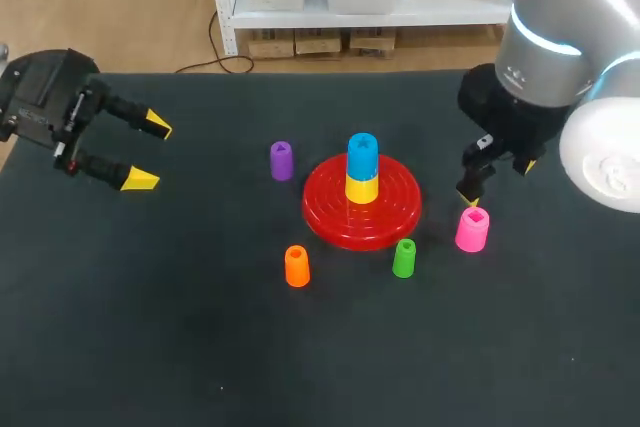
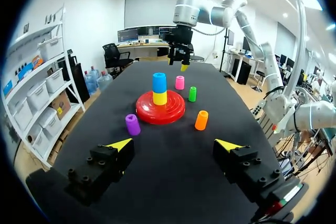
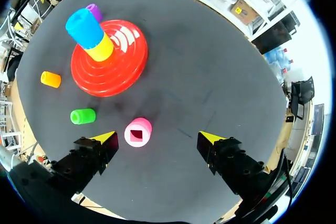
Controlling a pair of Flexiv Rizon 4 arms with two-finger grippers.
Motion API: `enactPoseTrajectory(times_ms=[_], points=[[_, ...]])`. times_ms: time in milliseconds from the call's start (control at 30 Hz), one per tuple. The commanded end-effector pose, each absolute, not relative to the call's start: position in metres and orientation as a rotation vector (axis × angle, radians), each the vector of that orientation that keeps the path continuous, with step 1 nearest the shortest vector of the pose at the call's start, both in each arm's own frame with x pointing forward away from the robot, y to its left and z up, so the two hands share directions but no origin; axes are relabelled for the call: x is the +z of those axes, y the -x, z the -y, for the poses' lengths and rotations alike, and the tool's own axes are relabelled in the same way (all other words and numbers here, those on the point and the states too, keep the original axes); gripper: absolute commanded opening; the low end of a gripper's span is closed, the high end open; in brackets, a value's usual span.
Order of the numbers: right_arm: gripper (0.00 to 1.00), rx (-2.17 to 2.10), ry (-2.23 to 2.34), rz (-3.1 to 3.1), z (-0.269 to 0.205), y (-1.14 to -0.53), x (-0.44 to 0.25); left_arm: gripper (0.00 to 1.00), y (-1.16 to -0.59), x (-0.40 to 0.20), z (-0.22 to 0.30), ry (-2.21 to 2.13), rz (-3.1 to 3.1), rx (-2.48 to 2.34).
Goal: Pick up and stack the cylinders on the red base in this order: pink,purple,orange,green
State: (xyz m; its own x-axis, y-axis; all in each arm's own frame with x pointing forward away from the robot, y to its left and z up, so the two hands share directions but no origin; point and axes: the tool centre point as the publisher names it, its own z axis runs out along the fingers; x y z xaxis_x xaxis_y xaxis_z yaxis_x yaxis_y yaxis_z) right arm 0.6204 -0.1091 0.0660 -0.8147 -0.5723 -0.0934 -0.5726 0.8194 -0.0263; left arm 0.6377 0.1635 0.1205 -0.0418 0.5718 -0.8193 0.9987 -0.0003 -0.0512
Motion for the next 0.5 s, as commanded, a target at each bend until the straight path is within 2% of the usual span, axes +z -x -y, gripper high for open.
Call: enactPoseTrajectory(times_ms=[33,500], points=[[1.0,-0.024,0.937,-2.919,0.103,-0.622,0.058,1.0,-0.638,0.12,-0.164,-1.632,-1.673,-0.906],[1.0,0.002,1.007,-2.943,0.092,-0.614,0.037,1.0,-0.638,0.12,-0.164,-1.632,-1.673,-0.906]])
